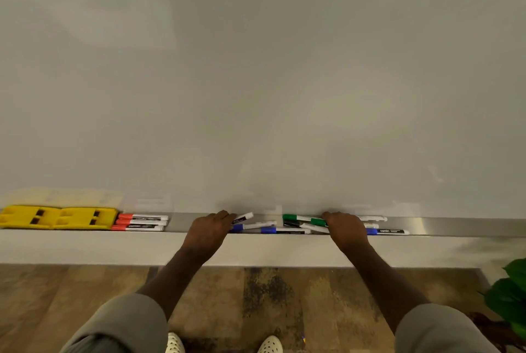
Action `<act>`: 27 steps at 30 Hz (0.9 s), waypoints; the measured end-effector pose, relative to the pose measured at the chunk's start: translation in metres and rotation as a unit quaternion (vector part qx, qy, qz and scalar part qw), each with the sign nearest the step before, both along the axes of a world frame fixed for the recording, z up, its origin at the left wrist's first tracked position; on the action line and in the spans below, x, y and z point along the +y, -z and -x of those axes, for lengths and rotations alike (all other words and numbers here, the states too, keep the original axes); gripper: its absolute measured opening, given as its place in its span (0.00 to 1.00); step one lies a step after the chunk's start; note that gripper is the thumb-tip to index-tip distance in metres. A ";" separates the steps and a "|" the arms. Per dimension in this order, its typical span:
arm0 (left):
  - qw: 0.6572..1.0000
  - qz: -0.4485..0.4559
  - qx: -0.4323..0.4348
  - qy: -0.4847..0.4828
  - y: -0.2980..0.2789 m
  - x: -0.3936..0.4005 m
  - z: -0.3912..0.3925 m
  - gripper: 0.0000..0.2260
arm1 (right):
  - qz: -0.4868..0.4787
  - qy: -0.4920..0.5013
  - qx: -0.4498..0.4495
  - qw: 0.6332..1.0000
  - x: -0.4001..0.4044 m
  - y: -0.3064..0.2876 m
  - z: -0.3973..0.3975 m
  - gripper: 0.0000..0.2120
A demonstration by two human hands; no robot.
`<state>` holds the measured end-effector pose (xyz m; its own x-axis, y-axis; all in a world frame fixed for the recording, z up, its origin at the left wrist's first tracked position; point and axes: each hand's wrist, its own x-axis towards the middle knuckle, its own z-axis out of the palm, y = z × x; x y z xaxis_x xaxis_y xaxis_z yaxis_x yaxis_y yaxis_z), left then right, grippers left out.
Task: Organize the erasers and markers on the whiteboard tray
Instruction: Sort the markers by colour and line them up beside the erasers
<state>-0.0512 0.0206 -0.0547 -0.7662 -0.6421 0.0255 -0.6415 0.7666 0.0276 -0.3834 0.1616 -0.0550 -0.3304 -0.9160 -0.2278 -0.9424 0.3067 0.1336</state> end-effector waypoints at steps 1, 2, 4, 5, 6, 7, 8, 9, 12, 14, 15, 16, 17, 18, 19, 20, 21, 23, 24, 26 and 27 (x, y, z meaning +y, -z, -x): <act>1.000 0.000 0.003 -0.006 -0.001 -0.001 -0.003 0.18 | 0.007 -0.002 0.002 1.000 0.001 -0.001 0.001 0.13; 1.000 0.000 0.008 -0.015 -0.001 -0.002 -0.007 0.18 | 0.015 -0.002 0.003 1.000 0.001 -0.003 0.002 0.13; 0.999 -0.004 0.021 -0.035 -0.003 -0.007 -0.017 0.16 | 0.035 0.001 -0.002 0.999 0.002 -0.006 0.003 0.13; 0.998 -0.007 0.030 -0.045 -0.004 -0.011 -0.024 0.14 | 0.047 0.003 -0.007 0.999 0.003 -0.007 0.003 0.13; 0.997 -0.009 0.045 -0.054 -0.005 -0.014 -0.032 0.13 | 0.057 0.003 -0.013 0.998 0.002 -0.007 0.001 0.14; 0.996 -0.011 0.061 -0.061 -0.006 -0.018 -0.042 0.12 | 0.065 -0.001 -0.017 0.998 0.001 -0.008 -0.001 0.15; 0.995 -0.010 0.077 -0.068 -0.007 -0.022 -0.052 0.11 | 0.072 -0.008 -0.022 0.997 -0.002 -0.008 -0.006 0.16; 0.993 -0.005 0.089 -0.077 -0.008 -0.024 -0.064 0.10 | 0.080 -0.017 -0.030 0.996 -0.006 -0.008 -0.013 0.16; 0.986 0.024 0.112 -0.121 -0.009 -0.031 -0.103 0.10 | 0.102 -0.055 -0.062 0.991 -0.029 -0.008 -0.044 0.17; 0.980 0.046 0.120 -0.155 -0.009 -0.034 -0.132 0.10 | 0.108 -0.086 -0.096 0.986 -0.050 -0.005 -0.072 0.15; 0.976 0.057 0.123 -0.169 -0.009 -0.035 -0.147 0.10 | 0.104 -0.101 -0.116 0.983 -0.060 -0.004 -0.089 0.14; 0.973 0.066 0.122 -0.182 -0.010 -0.035 -0.163 0.10 | 0.096 -0.115 -0.131 0.980 -0.070 -0.002 -0.106 0.13; 0.971 0.072 0.116 -0.194 -0.012 -0.036 -0.178 0.11 | 0.086 -0.129 -0.143 0.977 -0.080 -0.001 -0.123 0.12; 0.970 0.076 0.107 -0.206 -0.014 -0.036 -0.194 0.12 | 0.077 -0.142 -0.152 0.975 -0.088 0.001 -0.140 0.11; 0.968 0.079 0.097 -0.218 -0.017 -0.036 -0.208 0.12 | 0.069 -0.151 -0.158 0.973 -0.096 0.002 -0.156 0.11; 0.966 0.080 0.088 -0.228 -0.021 -0.036 -0.221 0.13 | 0.064 -0.159 -0.161 0.972 -0.102 0.003 -0.169 0.10; 0.964 0.082 0.082 -0.238 -0.025 -0.035 -0.233 0.13 | 0.060 -0.165 -0.163 0.971 -0.108 0.004 -0.181 0.09; 0.960 0.085 0.076 -0.257 -0.033 -0.033 -0.253 0.13 | 0.054 -0.170 -0.166 0.970 -0.118 0.006 -0.201 0.08; 0.958 0.085 0.076 -0.264 -0.037 -0.033 -0.261 0.13 | 0.047 -0.170 -0.166 0.970 -0.121 0.006 -0.210 0.09; 0.956 0.087 0.078 -0.269 -0.044 -0.035 -0.270 0.13 | 0.034 -0.167 -0.167 0.971 -0.129 0.008 -0.223 0.08; 0.957 0.087 0.081 -0.266 -0.047 -0.037 -0.272 0.13 | 0.029 -0.163 -0.171 0.971 -0.132 0.009 -0.227 0.08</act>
